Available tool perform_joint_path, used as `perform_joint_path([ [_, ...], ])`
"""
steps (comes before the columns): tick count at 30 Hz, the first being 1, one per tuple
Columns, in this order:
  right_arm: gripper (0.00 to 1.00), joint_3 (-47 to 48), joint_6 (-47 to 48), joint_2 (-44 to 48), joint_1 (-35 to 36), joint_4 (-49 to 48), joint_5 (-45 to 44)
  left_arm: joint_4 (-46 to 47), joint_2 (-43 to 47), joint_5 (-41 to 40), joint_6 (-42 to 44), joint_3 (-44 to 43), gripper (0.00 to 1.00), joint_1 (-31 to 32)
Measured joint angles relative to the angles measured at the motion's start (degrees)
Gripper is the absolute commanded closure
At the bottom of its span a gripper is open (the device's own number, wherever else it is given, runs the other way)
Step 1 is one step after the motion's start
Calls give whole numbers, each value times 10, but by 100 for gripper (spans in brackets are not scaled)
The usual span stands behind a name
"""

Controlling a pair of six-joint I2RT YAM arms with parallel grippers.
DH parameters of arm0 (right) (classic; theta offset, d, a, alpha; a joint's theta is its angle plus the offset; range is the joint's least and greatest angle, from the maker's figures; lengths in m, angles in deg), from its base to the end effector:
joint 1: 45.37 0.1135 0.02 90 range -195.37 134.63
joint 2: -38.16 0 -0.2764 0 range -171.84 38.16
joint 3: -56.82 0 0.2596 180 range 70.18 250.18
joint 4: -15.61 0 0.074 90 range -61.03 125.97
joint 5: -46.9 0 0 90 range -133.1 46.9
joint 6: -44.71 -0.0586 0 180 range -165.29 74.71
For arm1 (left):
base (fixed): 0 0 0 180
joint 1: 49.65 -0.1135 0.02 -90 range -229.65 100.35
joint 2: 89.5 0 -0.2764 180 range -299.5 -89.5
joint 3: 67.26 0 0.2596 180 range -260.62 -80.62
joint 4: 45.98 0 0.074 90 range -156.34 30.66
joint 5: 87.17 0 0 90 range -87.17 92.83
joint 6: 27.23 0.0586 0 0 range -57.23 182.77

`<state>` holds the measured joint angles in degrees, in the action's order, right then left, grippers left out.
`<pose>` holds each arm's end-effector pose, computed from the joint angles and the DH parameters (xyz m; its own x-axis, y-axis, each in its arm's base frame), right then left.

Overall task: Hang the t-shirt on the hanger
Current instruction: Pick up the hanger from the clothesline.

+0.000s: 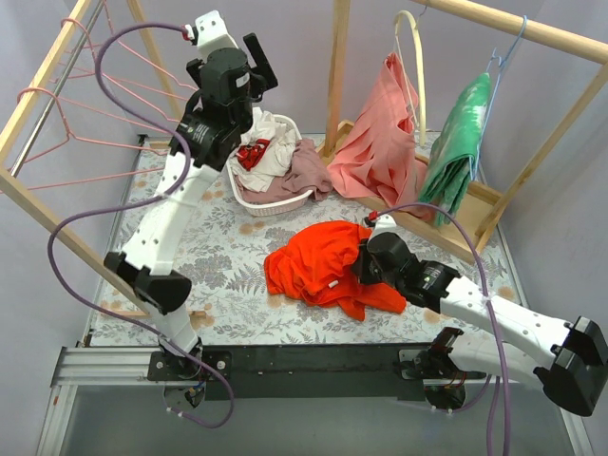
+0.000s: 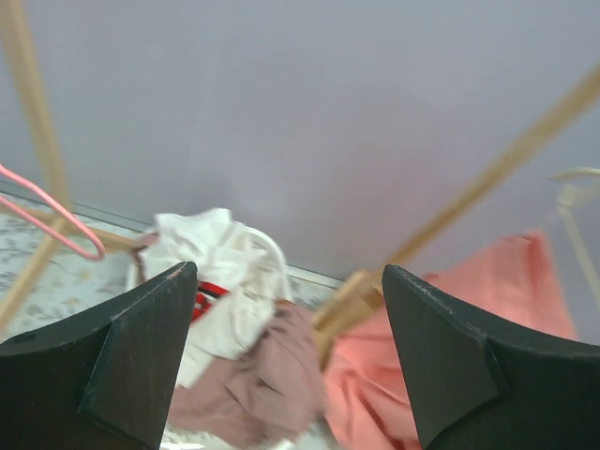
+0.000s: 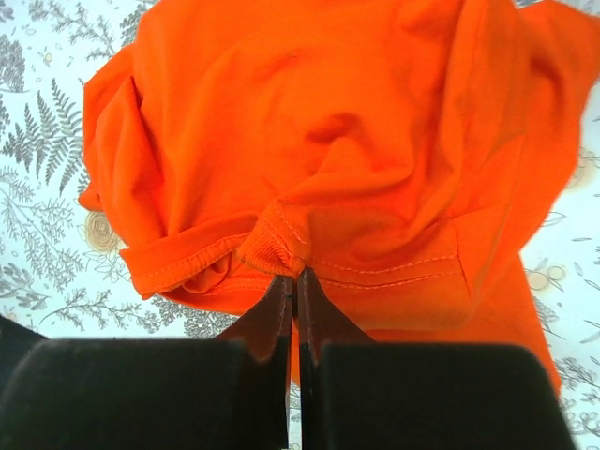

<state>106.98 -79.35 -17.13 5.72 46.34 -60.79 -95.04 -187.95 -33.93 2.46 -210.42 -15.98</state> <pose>0.1561 0.1650 0.2414 -0.6334 0.0648 -0.7711 -0.2799 0.9098 0.3064 0.3238 -0.1736 0.5604 0.0143 -0.8458 -0.5333 -0.0808 0.5306 -0.8437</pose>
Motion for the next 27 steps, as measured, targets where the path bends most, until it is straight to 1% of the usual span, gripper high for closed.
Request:
perform_joint_path([
  [1, 99, 0, 0, -5, 0, -3, 5, 13, -19, -13, 14, -2, 21, -16],
  [5, 99, 0, 9, -37, 0, -23, 31, 71, -75, -73, 68, 1, 21, -48],
  [10, 99, 0, 27, -81, 0, -36, 50, 154, -91, -126, 114, 39, 21, -83],
  [15, 99, 0, 41, -108, 0, -44, 59, 221, -78, -146, 125, 90, 21, -119],
  [21, 99, 0, 44, -129, 0, -53, 69, 286, -60, -163, 134, 151, 18, -128],
  [27, 99, 0, 45, -135, 0, -55, 76, 308, -60, -160, 125, 154, 17, -153],
])
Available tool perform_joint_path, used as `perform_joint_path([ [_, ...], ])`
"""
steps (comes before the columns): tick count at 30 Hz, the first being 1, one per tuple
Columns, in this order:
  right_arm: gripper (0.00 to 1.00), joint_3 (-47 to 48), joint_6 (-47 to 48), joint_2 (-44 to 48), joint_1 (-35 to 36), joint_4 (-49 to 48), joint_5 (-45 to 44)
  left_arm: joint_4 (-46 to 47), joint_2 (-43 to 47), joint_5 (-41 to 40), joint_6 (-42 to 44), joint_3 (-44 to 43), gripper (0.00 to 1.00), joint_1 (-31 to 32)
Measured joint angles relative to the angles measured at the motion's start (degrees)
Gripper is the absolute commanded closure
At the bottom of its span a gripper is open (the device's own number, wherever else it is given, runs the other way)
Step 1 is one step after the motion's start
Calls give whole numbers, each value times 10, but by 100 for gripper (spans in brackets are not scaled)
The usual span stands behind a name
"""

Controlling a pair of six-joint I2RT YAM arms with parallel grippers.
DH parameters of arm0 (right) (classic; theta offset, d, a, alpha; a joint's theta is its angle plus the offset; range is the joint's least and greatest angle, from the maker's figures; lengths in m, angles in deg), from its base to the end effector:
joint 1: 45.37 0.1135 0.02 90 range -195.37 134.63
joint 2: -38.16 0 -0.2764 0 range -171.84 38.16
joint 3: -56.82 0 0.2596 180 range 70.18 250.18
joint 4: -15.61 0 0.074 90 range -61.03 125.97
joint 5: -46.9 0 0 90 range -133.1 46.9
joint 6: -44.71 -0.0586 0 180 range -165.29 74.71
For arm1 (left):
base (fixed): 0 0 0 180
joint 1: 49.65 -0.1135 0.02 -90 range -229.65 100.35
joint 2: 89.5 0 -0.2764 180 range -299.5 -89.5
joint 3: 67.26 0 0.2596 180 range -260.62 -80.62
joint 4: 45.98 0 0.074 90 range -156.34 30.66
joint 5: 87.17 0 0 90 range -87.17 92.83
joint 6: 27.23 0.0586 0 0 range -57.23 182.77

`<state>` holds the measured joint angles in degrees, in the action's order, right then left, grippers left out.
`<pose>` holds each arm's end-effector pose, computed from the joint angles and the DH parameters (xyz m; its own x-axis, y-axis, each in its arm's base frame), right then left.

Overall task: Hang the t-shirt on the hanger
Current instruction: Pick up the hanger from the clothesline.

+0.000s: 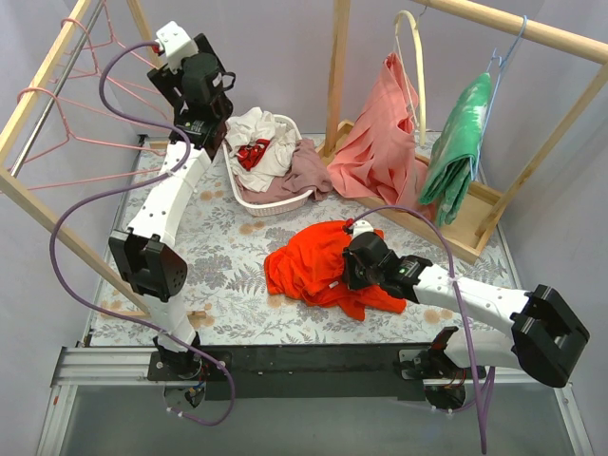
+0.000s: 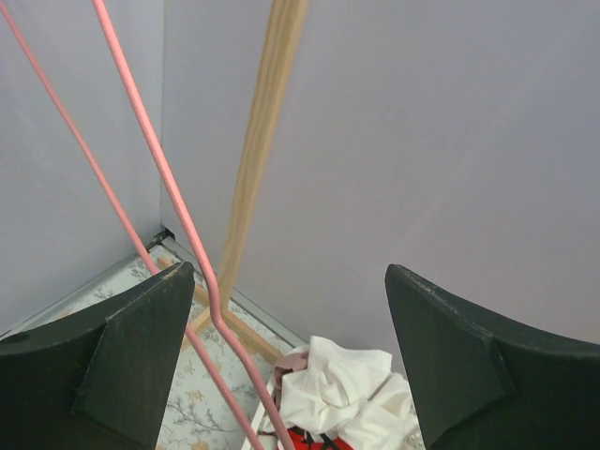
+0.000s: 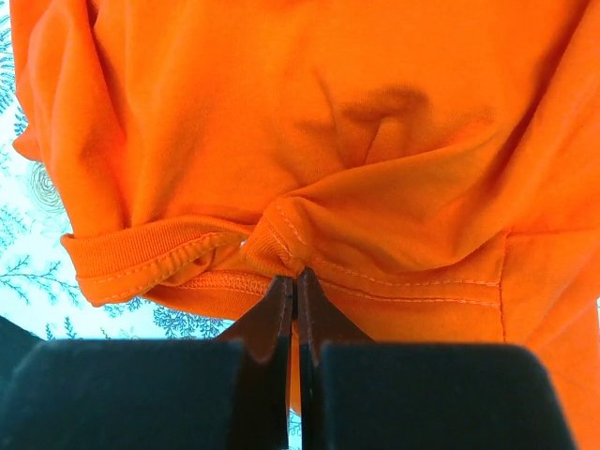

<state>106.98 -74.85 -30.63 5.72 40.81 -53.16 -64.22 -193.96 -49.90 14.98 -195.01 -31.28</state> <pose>0.1719 0.1967 0.1970 -0.7173 -0.1153 -0.6872 -0.3830 0.8891 0.2507 0.4290 -0.0933 0.4934 0.4720 -0.6294 -0.6174 -0.3153 0.5334 -0.7849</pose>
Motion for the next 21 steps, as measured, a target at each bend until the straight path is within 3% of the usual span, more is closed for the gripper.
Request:
perform_joint_path([
  [8, 99, 1, 3, -13, 0, 0, 2, -2, -7, 20, -21, -23, 17, -46],
  [21, 99, 15, 13, -32, 0, 4, 4, -18, -86, 77, -70, -84, 29, -87],
])
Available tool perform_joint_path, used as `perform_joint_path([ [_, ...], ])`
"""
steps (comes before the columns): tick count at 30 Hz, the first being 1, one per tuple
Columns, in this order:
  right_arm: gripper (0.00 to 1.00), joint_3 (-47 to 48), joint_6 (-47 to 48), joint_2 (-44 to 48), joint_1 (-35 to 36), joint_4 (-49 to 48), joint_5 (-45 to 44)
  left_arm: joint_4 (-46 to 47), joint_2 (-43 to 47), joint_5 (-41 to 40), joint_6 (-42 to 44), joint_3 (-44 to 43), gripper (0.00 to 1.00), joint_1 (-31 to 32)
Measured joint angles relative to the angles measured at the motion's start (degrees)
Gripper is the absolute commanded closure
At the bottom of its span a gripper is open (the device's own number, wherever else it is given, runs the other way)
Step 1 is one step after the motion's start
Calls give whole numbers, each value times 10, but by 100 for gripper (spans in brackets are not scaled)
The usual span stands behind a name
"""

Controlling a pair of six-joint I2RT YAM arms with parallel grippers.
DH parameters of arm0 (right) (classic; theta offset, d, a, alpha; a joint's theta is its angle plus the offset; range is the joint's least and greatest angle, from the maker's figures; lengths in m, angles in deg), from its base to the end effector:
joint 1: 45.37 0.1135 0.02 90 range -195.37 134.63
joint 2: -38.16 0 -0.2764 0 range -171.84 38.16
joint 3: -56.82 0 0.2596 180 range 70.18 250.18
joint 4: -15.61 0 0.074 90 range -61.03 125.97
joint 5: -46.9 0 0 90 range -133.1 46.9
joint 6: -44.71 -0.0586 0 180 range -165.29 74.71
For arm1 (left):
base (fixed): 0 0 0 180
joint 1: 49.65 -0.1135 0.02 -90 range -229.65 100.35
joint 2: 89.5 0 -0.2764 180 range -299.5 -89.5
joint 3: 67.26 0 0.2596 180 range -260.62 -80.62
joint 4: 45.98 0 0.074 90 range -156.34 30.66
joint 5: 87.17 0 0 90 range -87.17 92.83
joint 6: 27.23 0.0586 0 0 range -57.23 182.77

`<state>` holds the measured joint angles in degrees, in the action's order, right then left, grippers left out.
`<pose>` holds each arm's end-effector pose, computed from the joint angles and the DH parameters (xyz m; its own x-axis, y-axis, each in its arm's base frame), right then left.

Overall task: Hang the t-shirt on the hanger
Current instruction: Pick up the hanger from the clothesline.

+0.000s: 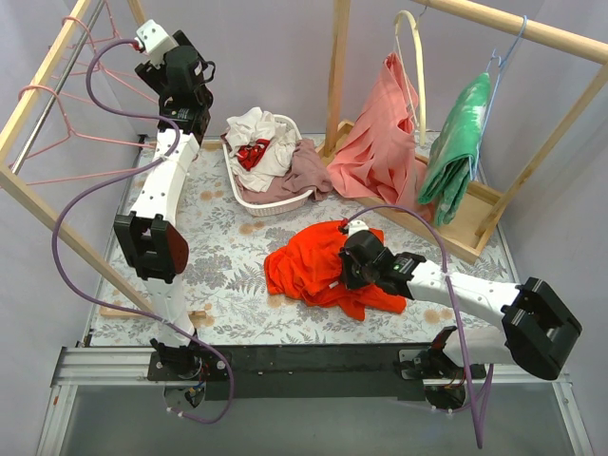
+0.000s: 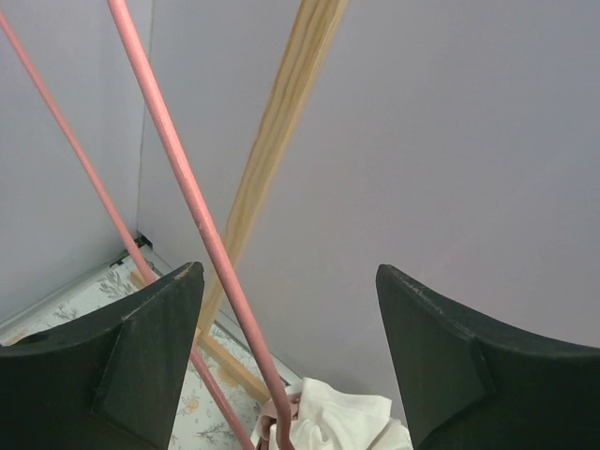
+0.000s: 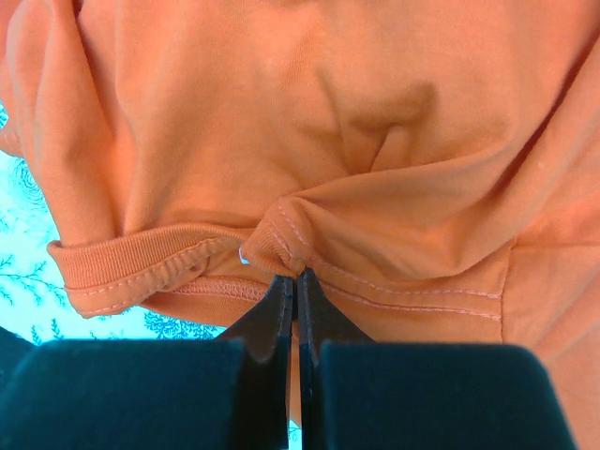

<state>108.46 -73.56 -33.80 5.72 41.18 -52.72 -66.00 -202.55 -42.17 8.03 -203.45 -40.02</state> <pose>0.1769 0.2036 0.1915 -0.7259 -0.1559 -0.6698 -0.3977 0.8897 0.2240 0.4823 -0.0398 0.4761 0.5028 -0.6709 -0.5450 -0.2898 0.4632 -0.8375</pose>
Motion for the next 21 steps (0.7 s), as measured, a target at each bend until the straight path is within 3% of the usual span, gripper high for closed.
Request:
perform_joint_path([
  [5, 99, 4, 2, -8, 0, 1, 0, 3, -3, 22, -23, 2, 37, -9],
  [19, 99, 10, 9, -17, 0, 2, 0, 79, 3, 66, -29, 36, 81, -12],
  [21, 99, 12, 11, -17, 0, 3, 0, 82, 5, 75, -29, 36, 83, -12],
])
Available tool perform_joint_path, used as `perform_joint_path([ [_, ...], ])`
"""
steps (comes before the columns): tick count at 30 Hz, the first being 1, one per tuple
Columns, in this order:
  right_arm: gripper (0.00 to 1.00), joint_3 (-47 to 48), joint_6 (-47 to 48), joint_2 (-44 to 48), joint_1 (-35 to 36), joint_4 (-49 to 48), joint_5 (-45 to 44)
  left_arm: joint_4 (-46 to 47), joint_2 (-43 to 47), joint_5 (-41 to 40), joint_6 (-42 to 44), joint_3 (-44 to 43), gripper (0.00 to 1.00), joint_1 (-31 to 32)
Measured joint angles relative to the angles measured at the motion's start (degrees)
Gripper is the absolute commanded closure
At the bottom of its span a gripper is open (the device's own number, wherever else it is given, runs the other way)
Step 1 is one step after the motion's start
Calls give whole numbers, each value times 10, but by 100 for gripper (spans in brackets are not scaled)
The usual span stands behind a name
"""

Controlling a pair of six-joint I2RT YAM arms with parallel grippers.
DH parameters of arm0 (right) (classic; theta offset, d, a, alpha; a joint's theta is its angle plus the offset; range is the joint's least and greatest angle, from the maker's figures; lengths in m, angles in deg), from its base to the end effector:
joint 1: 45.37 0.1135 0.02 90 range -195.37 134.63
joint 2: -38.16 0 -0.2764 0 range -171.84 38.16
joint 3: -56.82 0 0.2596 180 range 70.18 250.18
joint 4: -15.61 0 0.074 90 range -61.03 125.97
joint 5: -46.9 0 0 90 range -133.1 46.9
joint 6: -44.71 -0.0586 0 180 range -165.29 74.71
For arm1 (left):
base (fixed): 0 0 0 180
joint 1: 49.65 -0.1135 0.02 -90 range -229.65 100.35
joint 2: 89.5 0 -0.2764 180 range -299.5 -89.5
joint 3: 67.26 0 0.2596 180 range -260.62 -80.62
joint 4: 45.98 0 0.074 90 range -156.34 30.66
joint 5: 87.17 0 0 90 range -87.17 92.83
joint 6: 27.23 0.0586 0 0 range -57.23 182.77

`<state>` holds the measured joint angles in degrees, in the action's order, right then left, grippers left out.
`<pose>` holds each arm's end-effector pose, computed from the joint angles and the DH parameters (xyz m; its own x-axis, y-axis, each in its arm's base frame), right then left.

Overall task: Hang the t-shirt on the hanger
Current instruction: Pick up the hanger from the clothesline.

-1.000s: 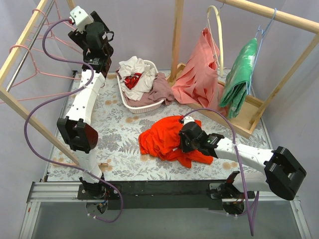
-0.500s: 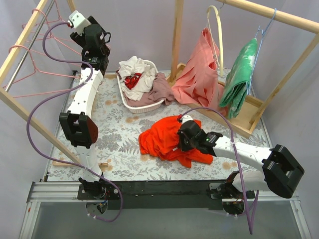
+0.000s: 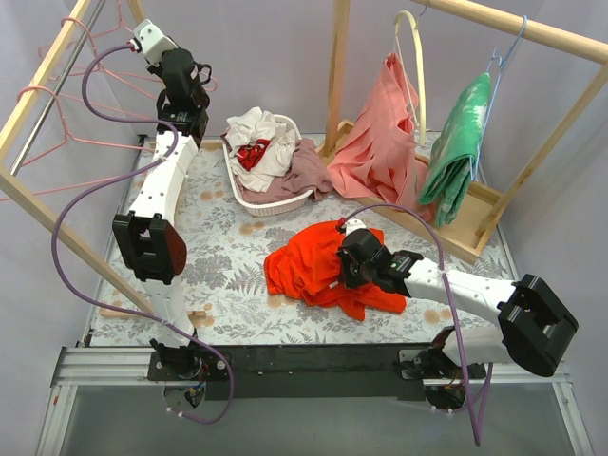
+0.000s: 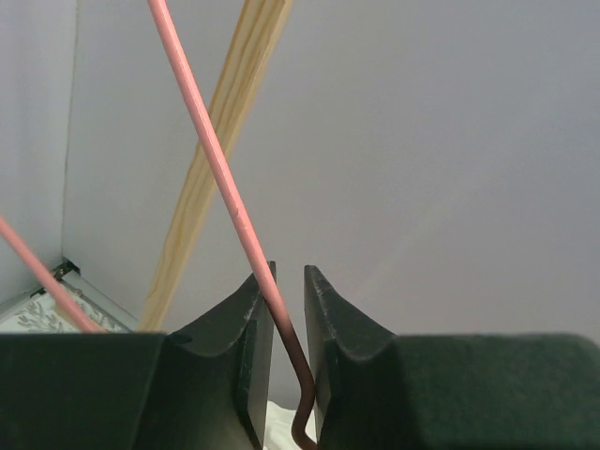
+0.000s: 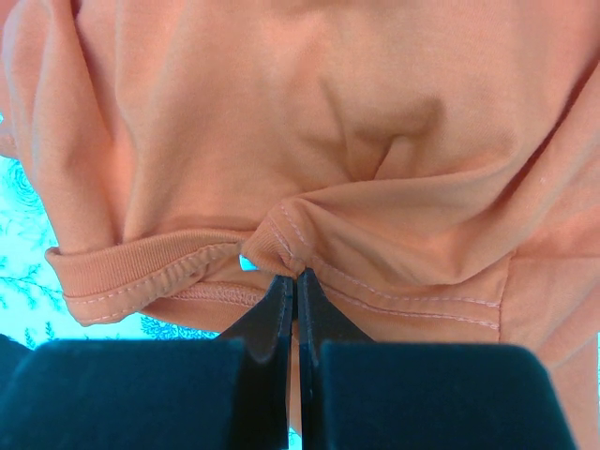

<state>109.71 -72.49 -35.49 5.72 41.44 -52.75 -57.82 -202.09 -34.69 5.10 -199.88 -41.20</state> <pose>0.1807 0.2082 0.1910 -0.7234 -0.1788 -0.6669 -0.4094 0.8889 0.2058 0.4893 -0.0366 0.4748 0.4807 -0.7490 -0.4560 -0.1375 0.4492 -0.8828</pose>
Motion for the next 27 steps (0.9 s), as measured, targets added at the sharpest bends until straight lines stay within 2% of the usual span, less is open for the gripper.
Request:
perform_joint_path([
  [13, 99, 10, 4, 0, 0, 2, 0, -3, 26, 108, -13, 6, 87, 2],
  [20, 99, 10, 4, 1, 0, 2, -1, -16, 89, 140, -42, 83, 88, 23],
  [27, 99, 10, 4, 29, 0, 6, -8, -14, 171, 144, -53, 163, 89, 77],
])
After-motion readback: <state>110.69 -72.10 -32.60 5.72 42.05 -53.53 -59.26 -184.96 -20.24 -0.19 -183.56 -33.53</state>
